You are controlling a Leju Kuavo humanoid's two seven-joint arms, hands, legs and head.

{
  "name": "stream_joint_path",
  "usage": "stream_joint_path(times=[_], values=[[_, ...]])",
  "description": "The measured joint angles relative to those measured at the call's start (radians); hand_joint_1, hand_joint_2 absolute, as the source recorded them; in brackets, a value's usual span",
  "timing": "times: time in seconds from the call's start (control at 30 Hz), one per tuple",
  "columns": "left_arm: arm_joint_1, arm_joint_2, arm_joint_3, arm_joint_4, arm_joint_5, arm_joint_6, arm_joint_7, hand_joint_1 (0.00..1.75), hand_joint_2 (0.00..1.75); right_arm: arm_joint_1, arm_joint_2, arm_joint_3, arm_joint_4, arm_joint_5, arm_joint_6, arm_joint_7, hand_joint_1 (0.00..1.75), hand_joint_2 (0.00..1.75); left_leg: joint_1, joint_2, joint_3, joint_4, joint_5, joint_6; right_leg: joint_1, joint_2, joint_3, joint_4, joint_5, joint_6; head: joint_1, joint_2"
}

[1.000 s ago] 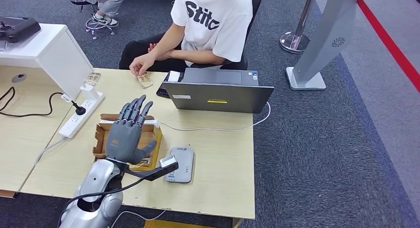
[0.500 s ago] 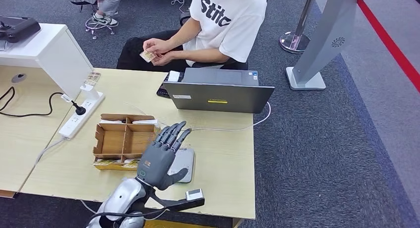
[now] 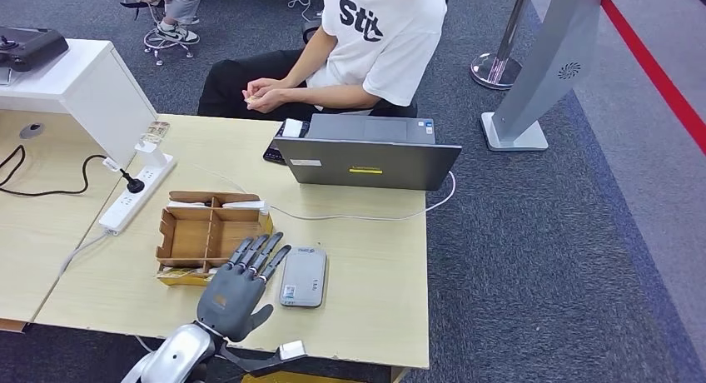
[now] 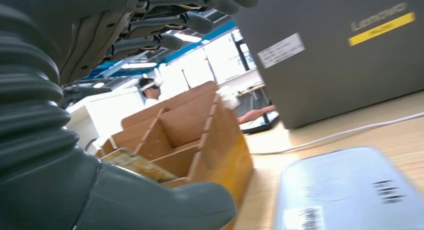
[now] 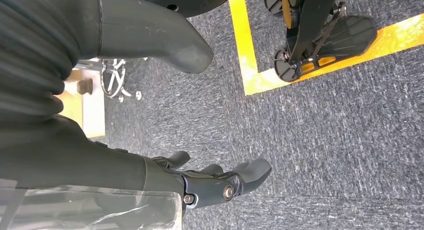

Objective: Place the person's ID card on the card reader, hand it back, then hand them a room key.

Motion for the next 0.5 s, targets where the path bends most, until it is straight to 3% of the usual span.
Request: stream_joint_path(times=[0.5], values=[[0.025, 0.019, 0.093, -0.003, -0.061, 0.032, 0.029, 0.0, 1.75, 0.0, 0.001, -0.02, -0.003, 0.018, 0.002, -0.003, 0.0, 1.75, 0.0, 0.0, 0.0, 0.0, 0.0, 0.0, 0.0, 0.0, 0.0, 0.0, 0.0, 0.0, 0.0, 0.0]])
